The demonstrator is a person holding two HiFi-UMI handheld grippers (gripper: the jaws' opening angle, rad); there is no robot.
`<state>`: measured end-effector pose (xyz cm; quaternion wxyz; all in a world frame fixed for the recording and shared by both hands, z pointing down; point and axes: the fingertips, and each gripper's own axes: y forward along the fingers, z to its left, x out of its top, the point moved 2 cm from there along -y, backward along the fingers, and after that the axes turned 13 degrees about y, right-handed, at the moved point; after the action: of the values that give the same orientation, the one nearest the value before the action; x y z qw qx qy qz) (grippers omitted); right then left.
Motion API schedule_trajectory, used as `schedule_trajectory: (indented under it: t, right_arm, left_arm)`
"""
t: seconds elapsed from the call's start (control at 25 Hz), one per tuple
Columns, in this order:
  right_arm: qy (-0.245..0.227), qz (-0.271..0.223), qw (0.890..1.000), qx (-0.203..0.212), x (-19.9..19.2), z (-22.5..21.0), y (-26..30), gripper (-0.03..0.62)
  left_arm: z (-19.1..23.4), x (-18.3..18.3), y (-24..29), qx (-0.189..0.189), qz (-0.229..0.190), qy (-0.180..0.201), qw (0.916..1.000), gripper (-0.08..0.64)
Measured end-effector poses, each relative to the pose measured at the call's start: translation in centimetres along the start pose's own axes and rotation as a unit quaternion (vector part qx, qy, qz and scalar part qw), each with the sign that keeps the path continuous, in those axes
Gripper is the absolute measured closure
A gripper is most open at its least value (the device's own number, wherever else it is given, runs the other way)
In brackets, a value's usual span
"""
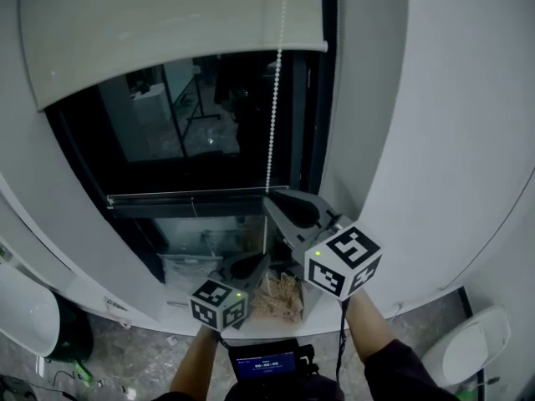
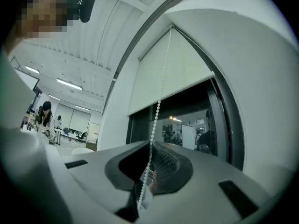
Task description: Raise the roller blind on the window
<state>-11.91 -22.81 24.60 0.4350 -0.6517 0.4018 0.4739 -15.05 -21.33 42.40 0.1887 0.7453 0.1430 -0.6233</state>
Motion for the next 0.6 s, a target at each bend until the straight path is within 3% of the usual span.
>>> schedule_trajectory:
  t: [0.24,0.6]
  right_arm:
    - [-0.022,-0.001,1.000,-0.016,-0.7,-0.4,-0.4,0.572]
    - [-0.017,0.053,0.998,-0.020,-6.2,-0.8,-0.5,0.572]
  left_arm:
    - [0.8,0.9,-2.0,-0.011,-0.052,-0.047,0.9975,0.548]
    - [3.2,12.2,-4.3,0.012,-0.144,0.011,0.9895,0.548]
